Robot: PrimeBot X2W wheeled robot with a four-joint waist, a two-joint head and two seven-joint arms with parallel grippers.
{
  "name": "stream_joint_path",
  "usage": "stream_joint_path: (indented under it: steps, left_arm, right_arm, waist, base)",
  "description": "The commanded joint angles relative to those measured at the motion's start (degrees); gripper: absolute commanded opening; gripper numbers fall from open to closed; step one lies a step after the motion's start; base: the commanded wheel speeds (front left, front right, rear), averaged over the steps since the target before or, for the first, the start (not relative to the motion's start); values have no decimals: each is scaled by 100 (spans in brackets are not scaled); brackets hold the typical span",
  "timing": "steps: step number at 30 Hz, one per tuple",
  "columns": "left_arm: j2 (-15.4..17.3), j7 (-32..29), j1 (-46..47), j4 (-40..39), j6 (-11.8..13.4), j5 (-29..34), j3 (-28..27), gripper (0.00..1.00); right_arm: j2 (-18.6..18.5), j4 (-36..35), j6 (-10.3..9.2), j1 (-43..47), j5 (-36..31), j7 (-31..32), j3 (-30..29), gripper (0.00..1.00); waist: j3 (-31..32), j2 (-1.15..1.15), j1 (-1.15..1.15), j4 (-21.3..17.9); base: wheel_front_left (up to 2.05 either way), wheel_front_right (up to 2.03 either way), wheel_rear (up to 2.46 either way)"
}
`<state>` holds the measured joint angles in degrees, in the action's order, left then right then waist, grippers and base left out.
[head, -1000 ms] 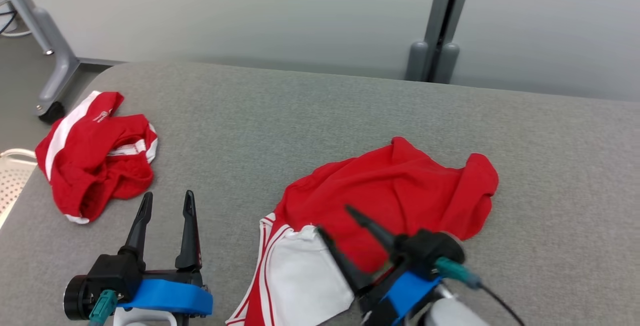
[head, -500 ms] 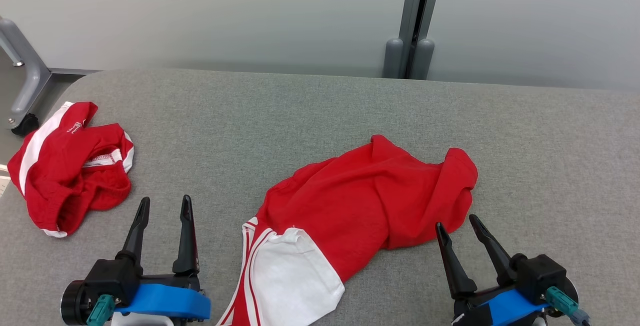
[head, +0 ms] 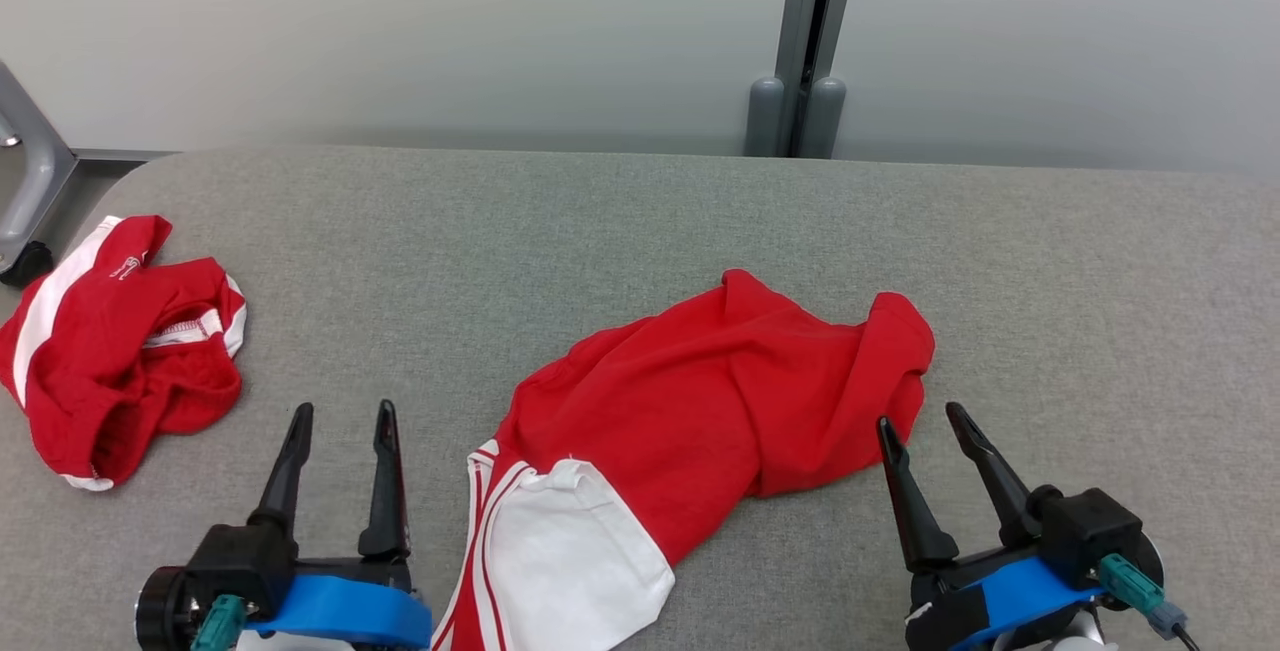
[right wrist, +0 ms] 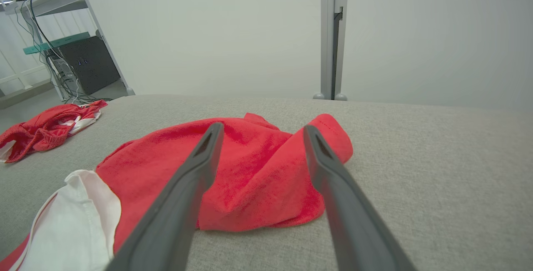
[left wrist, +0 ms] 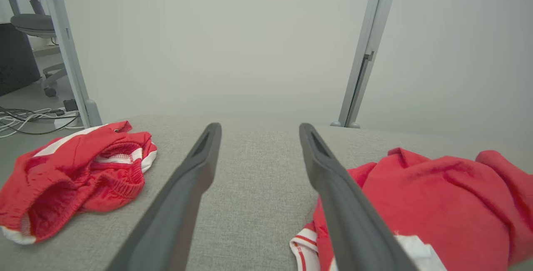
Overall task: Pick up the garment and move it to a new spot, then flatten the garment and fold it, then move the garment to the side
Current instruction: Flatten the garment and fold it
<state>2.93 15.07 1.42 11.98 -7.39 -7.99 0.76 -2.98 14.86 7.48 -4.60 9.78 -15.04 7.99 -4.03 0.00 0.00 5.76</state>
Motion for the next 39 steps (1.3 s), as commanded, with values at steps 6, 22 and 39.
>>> stream_joint_path:
  steps: [6, 22, 39]
  left_arm:
    - [0, 15, 133, 208, -9, 146, 717, 100]
    - [312, 16, 739, 1686, -9, -43, 1763, 100]
    - [226, 15, 945, 1841, -9, -463, 2799, 0]
  right_arm:
    - [4, -1, 2, 22, -38, -21, -78, 100]
    - [8, -63, 3, -138, -5, -21, -113, 100]
    - [9, 12, 3, -67, -27, -21, -136, 100]
  waist:
    - [-24, 0, 0, -183]
    - [-348, 0, 0, -759]
    - [-217, 0, 0, -724]
  base:
    - [0, 0, 0]
    - [0, 0, 0]
    - [0, 0, 0]
